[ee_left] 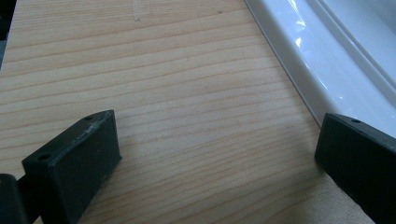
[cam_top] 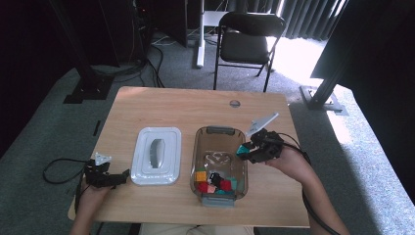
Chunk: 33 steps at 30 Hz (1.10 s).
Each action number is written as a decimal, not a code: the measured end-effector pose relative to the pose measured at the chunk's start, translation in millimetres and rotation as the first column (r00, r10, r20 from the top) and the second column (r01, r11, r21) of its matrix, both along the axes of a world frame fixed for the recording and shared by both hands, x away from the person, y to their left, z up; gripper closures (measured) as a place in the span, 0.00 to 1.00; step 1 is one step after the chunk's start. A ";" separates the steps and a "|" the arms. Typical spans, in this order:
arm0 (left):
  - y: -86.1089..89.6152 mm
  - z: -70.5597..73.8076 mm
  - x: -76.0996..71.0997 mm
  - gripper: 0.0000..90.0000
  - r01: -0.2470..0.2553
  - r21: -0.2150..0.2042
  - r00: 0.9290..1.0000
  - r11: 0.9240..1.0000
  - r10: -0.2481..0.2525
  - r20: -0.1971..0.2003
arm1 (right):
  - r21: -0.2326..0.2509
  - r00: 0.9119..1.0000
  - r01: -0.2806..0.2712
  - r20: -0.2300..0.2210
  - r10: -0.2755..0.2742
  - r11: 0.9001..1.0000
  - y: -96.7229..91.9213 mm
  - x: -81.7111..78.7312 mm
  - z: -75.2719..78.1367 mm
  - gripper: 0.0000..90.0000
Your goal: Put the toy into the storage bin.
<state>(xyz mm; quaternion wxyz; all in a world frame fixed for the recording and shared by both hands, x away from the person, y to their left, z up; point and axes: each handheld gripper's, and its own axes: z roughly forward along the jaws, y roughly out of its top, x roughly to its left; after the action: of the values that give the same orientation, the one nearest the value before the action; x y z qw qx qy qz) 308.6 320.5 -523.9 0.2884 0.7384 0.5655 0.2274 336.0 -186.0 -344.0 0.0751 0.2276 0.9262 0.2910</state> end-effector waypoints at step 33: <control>-0.1 -0.1 0.0 0.01 -0.001 0.000 1.000 1.000 0.001 0.002 | -0.143 0.960 -0.261 -0.138 0.242 0.955 51.3 -30.3 -41.9 0.65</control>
<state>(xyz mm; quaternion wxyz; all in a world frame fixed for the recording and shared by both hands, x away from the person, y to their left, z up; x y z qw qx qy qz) 308.6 320.5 -524.0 0.2888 0.7381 0.5655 0.2281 305.6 -134.7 -385.9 0.0003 0.1177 0.9708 0.2088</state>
